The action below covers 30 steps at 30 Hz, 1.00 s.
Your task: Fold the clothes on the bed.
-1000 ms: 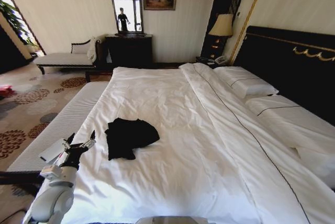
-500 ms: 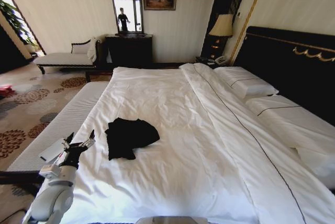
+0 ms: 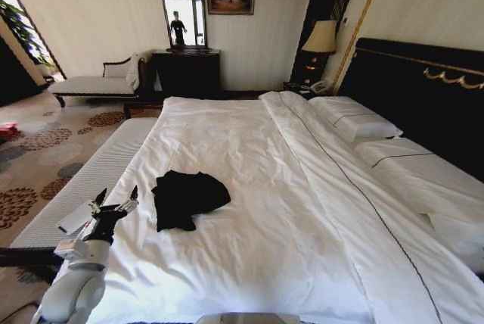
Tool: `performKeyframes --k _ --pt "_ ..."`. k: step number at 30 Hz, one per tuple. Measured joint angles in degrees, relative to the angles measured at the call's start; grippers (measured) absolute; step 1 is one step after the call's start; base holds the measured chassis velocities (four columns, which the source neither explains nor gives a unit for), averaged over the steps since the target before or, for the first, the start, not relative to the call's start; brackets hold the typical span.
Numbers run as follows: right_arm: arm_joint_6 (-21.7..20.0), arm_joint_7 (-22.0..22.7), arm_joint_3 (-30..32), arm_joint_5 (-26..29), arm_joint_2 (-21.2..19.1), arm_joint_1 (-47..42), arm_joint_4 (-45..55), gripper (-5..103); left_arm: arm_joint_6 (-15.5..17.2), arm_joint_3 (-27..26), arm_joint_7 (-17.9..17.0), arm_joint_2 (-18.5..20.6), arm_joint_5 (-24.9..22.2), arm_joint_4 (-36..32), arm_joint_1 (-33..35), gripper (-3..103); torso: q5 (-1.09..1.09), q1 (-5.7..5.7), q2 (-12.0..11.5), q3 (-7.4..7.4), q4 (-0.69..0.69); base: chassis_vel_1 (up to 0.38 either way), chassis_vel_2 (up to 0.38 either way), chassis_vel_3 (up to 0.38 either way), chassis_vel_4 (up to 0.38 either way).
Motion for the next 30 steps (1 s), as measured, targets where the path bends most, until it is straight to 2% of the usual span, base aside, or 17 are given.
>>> performKeyframes --k 3,6,8,12,15,18,20,21,23,26,29,30 --pt "0.4 -1.6 -0.3 2.1 -1.3 0.5 0.9 100 0.0 0.0 0.2 0.0 0.2 -1.0 0.6 100 0.01 0.0 0.0 0.0 0.0 0.0 0.0 0.0 0.0" --pt "1.0 -5.3 -1.1 6.0 -2.8 1.4 2.5 100 0.0 0.0 0.5 -0.1 0.7 -2.8 1.6 100 0.02 0.0 0.0 0.0 0.01 0.0 0.0 0.0 0.0" --pt "1.2 -6.1 -1.3 6.5 -3.0 1.5 2.8 100 0.0 0.1 0.6 -0.1 0.8 -3.1 1.8 100 0.02 0.0 0.0 0.0 0.01 0.0 0.0 0.0 0.0" --pt "1.6 -10.6 -2.7 8.9 -3.6 2.1 6.1 100 -0.2 0.4 1.1 -0.1 1.9 -5.2 3.3 100 0.01 0.0 0.0 0.0 0.0 0.0 0.0 0.0 0.0" --pt "1.1 -11.9 -3.6 9.5 -3.6 2.4 7.7 100 -0.6 0.8 1.6 -0.2 2.7 -5.5 4.0 100 0.01 0.0 0.0 0.0 -0.01 0.0 0.0 0.0 0.0" --pt "0.5 -15.3 -5.2 9.3 -3.9 2.4 8.8 100 -1.3 1.2 2.6 -0.1 3.7 -6.9 5.6 100 0.01 0.0 0.0 0.0 0.0 0.0 0.0 0.0 0.0" --pt "0.5 -15.6 -5.3 9.3 -3.9 2.4 8.8 100 -1.4 1.2 2.7 -0.1 3.7 -7.0 5.6 100 0.01 0.0 0.0 0.0 0.0 0.0 0.0 0.0 0.0" --pt "0.6 -18.0 -6.2 9.1 -4.4 2.0 9.1 100 -1.5 1.2 2.9 0.0 3.9 -7.7 6.1 100 0.01 0.0 0.0 0.0 0.0 0.0 0.0 0.0 0.0" --pt "0.4 -19.9 -7.4 8.7 -4.7 2.0 9.8 100 -1.6 1.2 3.0 0.1 4.0 -8.4 6.6 100 0.01 0.0 0.0 0.0 -0.01 0.0 0.0 0.0 0.0" --pt "-0.7 -20.3 -8.5 8.7 -4.8 2.5 10.5 100 -1.9 1.2 3.2 0.2 4.2 -8.7 6.9 100 0.01 0.0 0.0 0.0 0.0 0.0 0.0 0.0 0.0" --pt "-4.6 -18.8 -11.4 9.8 -5.3 4.2 12.7 100 -2.9 1.2 3.6 0.1 5.4 -8.3 7.6 100 0.01 0.0 0.0 0.0 0.0 0.0 0.0 0.0 0.0" --pt "-4.6 -18.8 -11.4 9.8 -5.3 4.2 12.7 100 -2.9 1.2 3.6 0.1 5.4 -8.3 7.6 100 0.01 0.0 0.0 0.0 0.0 0.0 0.0 0.0 0.0"
